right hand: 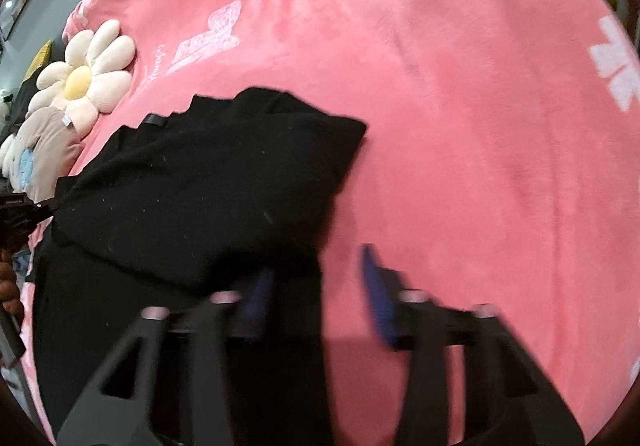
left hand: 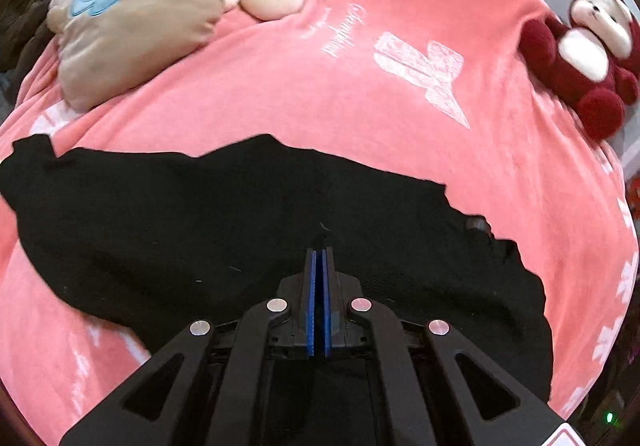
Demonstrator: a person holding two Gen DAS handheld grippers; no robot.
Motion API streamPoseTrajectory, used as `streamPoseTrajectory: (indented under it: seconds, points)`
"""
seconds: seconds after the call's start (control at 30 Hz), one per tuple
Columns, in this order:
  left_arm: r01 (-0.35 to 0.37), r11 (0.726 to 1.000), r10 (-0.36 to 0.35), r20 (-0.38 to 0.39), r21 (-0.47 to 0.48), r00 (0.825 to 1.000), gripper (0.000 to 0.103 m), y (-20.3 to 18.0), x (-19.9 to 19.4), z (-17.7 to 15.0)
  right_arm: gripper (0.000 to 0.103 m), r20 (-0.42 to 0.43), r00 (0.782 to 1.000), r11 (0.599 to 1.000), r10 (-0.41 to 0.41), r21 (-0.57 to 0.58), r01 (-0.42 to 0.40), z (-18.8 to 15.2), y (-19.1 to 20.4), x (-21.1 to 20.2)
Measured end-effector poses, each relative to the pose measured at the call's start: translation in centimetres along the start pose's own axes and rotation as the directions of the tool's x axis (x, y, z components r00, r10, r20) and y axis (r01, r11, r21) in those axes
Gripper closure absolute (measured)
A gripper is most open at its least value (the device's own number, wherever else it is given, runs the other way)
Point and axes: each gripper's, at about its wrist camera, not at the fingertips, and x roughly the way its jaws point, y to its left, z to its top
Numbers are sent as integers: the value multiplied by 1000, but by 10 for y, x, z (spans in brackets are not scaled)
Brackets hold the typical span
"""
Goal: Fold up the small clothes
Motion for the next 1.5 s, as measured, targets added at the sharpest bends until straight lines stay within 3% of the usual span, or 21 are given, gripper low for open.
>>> streamPoseTrajectory:
  seconds: [0.1,0.2,0.3,0.37,0.4,0.43,0.5,0.53,0.57,0.6,0.67,0.8,0.83,0.87,0.93,1.0,1.1,1.2,1.3,1.43,1.5]
  points:
    - [15,999,-14,-21,32,1000,101,-5,4,-2,101,76,995,997,-64,36,61,7,-16,-25]
    - [-3,999,4,-30,33,1000,101,-1,8,-5,103,42,980,981,-192,37,191,5,-37,-23]
    - [-4,999,5,-50,33,999,100,3,14,-11,100,36,995,989,-92,120,87,-1,-51,-35]
    - [-13,998,15,-38,59,999,98,2,14,-14,84,76,994,996,-73,59,69,-4,-29,-49]
    - [-21,997,23,-33,77,999,98,0,13,-16,58,77,996,998,-51,29,49,-5,-20,-49]
    - [-34,994,36,-25,101,999,97,-3,13,-17,44,64,997,999,-33,-12,34,-6,-7,-45]
    - [-49,992,51,-18,119,999,97,-6,14,-18,46,21,997,992,-68,-106,70,-7,17,-24]
    - [-56,991,58,-15,121,998,97,-7,14,-18,53,13,996,989,-85,-119,86,-6,21,-14]
    - [-58,991,60,-16,119,998,97,-8,13,-18,66,0,998,991,-66,-113,66,-3,21,-5]
    - [-57,992,59,-19,117,998,97,-8,13,-17,92,-6,999,995,-44,-93,43,0,18,-2]
    - [-68,990,71,-22,120,997,95,-6,14,-15,91,33,998,997,-60,-48,62,7,9,-7]
    - [-70,989,76,-39,134,996,89,1,11,-15,80,-3,998,998,-64,-29,64,-8,-2,-1]
    - [-47,993,51,-38,113,998,76,6,5,-14,76,10,997,995,-81,-56,81,-9,3,-12]
    - [-26,996,29,-33,84,999,52,14,-2,-13,76,37,996,994,-85,-71,88,-12,7,-27]
    - [16,1000,-16,5,1,1000,35,41,-26,-11,72,69,995,993,-72,-85,78,-20,12,-51]
    - [21,999,-19,30,-47,999,31,66,-41,-9,65,77,996,992,-54,-109,62,-33,20,-69]
    - [-62,987,70,52,-148,996,30,123,-60,-6,62,47,999,990,-13,-140,19,-64,35,-88]
    - [-160,947,171,16,-277,985,30,189,-65,-3,56,-7,1000,984,-9,-178,8,-96,54,-96]
    - [-171,872,171,-43,-458,984,30,259,-58,-7,49,-50,999,984,15,-175,-24,-120,68,-102]
    - [-142,710,143,-56,-689,988,30,336,-45,-13,47,-92,995,981,35,-188,-52,-140,88,-106]
    - [-118,660,146,-27,-742,989,31,358,-43,-9,47,-104,994,980,28,-196,-48,-146,95,-107]
